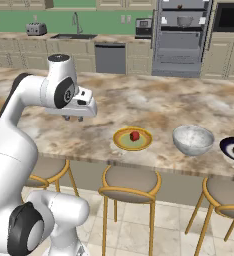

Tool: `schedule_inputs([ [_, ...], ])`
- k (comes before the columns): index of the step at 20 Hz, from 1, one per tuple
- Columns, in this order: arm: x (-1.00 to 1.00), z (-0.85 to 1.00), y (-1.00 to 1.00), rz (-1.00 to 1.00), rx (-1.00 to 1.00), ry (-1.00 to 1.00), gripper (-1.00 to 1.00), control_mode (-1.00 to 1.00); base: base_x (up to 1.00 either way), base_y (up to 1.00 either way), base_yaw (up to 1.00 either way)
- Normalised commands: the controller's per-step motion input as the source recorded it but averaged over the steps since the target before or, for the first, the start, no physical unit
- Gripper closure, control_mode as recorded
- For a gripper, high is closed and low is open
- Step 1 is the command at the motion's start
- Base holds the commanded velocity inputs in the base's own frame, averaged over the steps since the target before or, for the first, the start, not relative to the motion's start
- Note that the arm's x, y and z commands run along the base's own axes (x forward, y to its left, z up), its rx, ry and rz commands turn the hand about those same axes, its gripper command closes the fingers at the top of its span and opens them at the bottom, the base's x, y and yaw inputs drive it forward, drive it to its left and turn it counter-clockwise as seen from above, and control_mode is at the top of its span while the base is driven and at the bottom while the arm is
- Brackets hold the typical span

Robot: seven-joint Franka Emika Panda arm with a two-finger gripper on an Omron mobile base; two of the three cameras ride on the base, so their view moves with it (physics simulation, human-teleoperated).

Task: Pick the chicken drumstick and bell pepper from their plates and place them in the bowl. Then put the bowl in the fridge.

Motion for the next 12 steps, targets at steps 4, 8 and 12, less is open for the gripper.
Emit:
schedule_inputs([
  [4,0.0,0.0,0.0,0.0,0.0,0.0,-1.0,1.0,0.0,0.0,0.0],
  [8,0.0,0.0,0.0,0.0,0.0,0.0,-1.0,1.0,0.0,0.0,0.0],
  [12,0.0,0.0,0.0,0.0,0.0,0.0,-1.0,1.0,0.0,0.0,0.0],
])
